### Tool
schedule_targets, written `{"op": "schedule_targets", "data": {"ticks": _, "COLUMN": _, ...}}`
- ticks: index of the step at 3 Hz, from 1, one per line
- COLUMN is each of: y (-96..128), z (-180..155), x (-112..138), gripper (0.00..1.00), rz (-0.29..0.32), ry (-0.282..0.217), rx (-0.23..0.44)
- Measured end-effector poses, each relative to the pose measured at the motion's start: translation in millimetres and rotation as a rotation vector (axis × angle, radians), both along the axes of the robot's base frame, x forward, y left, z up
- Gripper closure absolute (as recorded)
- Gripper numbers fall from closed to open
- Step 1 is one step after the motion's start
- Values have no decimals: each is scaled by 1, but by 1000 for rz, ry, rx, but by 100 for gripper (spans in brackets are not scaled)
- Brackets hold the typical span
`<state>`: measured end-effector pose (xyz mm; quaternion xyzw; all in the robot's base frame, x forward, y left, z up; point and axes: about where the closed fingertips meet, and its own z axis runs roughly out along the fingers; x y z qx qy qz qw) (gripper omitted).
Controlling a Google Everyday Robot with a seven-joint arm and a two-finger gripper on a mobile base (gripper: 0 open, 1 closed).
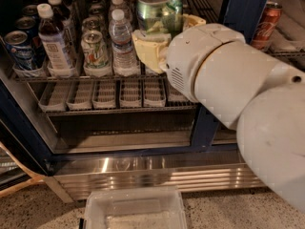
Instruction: Pick green can from top shelf of fridge
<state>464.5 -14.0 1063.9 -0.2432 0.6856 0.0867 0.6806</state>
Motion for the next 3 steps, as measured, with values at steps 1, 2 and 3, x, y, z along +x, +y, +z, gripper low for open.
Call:
{"op": "schedule_targets", "data": {"ticks": 1, "y": 5, "z": -6, "x": 0, "gripper": 100, "rz": 44, "ry": 25, "rx": 7}}
{"op": "schedule_targets", "data": {"ticks": 2, "y": -13, "z": -42, "x": -28, "gripper": 100, "rz": 131, "ry": 90, "rx": -40}}
{"op": "schedule_targets", "data": {"ticks": 3, "y": -14, "z": -51, "x": -49, "gripper": 100, "rz": 295, "ry": 115, "rx": -52}}
